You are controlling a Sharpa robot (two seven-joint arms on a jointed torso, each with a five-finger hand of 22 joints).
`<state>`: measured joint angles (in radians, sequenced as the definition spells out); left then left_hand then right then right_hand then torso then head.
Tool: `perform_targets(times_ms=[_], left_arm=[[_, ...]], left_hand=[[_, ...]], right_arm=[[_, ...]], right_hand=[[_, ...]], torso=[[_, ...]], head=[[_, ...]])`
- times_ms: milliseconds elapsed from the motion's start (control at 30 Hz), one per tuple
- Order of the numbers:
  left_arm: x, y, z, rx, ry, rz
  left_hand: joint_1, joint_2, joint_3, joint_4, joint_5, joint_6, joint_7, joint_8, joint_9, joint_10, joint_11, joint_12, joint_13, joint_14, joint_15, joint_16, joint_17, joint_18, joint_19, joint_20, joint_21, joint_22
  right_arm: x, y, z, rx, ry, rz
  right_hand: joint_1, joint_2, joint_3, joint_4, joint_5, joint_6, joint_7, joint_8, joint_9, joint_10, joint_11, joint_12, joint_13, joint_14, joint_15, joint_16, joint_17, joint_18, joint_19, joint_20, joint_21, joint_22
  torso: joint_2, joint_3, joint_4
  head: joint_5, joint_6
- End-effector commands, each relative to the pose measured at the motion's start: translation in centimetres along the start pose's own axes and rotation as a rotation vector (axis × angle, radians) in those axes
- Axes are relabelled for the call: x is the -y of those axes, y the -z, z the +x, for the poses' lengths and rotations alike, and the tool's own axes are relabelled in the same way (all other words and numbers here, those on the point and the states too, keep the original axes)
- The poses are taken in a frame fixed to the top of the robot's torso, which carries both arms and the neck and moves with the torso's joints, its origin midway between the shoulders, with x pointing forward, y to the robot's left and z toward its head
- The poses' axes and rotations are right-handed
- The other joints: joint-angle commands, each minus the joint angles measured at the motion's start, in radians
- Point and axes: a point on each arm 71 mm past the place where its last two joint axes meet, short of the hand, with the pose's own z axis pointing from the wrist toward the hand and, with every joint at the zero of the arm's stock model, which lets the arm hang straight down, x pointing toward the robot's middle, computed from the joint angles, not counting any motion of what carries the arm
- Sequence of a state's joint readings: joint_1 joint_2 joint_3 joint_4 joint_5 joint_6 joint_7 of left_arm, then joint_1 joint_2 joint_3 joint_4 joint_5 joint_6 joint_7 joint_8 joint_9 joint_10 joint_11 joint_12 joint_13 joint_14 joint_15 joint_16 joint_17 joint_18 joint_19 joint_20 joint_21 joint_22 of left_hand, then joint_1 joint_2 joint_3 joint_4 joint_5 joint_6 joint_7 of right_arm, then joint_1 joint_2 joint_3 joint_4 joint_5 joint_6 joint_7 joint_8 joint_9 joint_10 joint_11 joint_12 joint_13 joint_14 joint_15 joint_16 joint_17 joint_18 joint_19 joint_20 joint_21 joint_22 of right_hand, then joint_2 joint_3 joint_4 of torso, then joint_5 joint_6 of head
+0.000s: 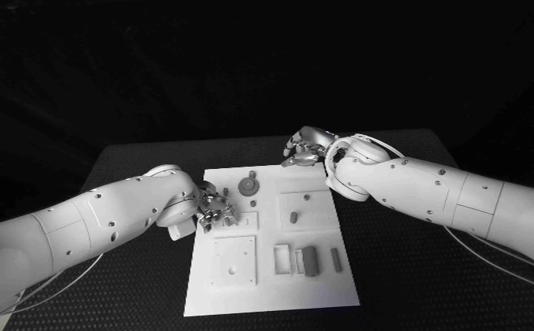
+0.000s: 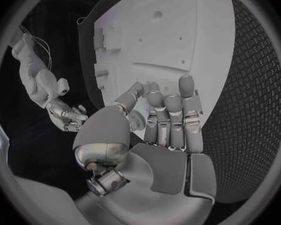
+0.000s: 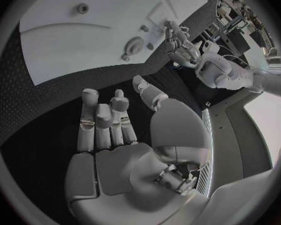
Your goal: Assemble the parts on the task board
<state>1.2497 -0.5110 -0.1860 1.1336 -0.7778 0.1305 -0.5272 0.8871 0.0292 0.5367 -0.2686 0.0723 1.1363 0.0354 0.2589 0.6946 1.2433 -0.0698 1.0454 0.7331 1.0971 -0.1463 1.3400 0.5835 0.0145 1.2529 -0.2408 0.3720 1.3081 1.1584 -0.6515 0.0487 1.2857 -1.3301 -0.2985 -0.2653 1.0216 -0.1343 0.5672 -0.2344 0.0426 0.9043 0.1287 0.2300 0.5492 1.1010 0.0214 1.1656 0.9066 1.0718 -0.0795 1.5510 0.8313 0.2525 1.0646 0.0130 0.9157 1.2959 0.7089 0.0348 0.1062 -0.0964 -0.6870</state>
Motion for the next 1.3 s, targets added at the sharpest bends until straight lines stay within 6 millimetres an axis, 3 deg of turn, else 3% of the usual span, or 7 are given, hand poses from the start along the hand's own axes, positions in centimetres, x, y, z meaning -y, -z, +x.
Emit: perform_targets(times_ms=[33,400,1300], left_arm=[[-0.1,0.0,0.1,-0.022,-0.029,-0.024],[0.6,-0.2,-0.3,0.023,-0.092,-0.047],[0.8,-0.2,-0.9,0.119,-0.055,-0.021]], left_hand=[[0.06,0.046,0.035,-0.022,0.004,0.006,0.001,0.022,0.029,0.005,-0.005,0.004,-0.001,0.002,-0.004,0.007,-0.001,-0.014,0.002,-0.003,0.007,0.023],[0.061,0.046,0.035,-0.021,-0.005,0.003,0.001,0.024,0.037,0.004,-0.005,0.006,-0.002,0.001,-0.003,0.008,-0.002,-0.014,0.001,-0.002,0.009,0.023],[0.057,0.049,0.034,-0.018,-0.009,0.001,0.001,0.027,0.044,0.004,-0.005,0.007,-0.003,0.002,-0.004,0.008,-0.003,-0.014,0.002,-0.002,0.012,0.022]], right_arm=[[-0.1,0.0,0.1,-0.009,0.006,-0.006],[-0.2,0.0,0.1,-0.01,0.006,-0.007],[-0.2,0.0,0.1,-0.011,0.006,-0.007]], right_hand=[[0.0,0.009,-0.003,-0.002,0.006,-0.001,0.008,-0.004,0.0,-0.007,0.002,0.005,-0.001,0.003,-0.003,-0.004,0.001,0.009,-0.001,-0.008,-0.006,0.001],[0.0,0.009,-0.003,-0.002,0.006,-0.002,0.008,-0.004,0.0,-0.008,0.002,0.005,-0.001,0.003,-0.003,-0.004,0.001,0.009,-0.001,-0.008,-0.006,0.001],[0.0,0.01,-0.004,-0.002,0.006,-0.002,0.008,-0.004,0.0,-0.008,0.002,0.005,-0.001,0.003,-0.003,-0.004,0.001,0.009,-0.001,-0.008,-0.006,0.002]], torso=[[0.001,0.0,0.0002],[0.0,0.0003,0.0005],[0.0,-0.0008,0.0014]], head=[[-0.001,0.0],[-0.001,0.0],[-0.003,0.002]])
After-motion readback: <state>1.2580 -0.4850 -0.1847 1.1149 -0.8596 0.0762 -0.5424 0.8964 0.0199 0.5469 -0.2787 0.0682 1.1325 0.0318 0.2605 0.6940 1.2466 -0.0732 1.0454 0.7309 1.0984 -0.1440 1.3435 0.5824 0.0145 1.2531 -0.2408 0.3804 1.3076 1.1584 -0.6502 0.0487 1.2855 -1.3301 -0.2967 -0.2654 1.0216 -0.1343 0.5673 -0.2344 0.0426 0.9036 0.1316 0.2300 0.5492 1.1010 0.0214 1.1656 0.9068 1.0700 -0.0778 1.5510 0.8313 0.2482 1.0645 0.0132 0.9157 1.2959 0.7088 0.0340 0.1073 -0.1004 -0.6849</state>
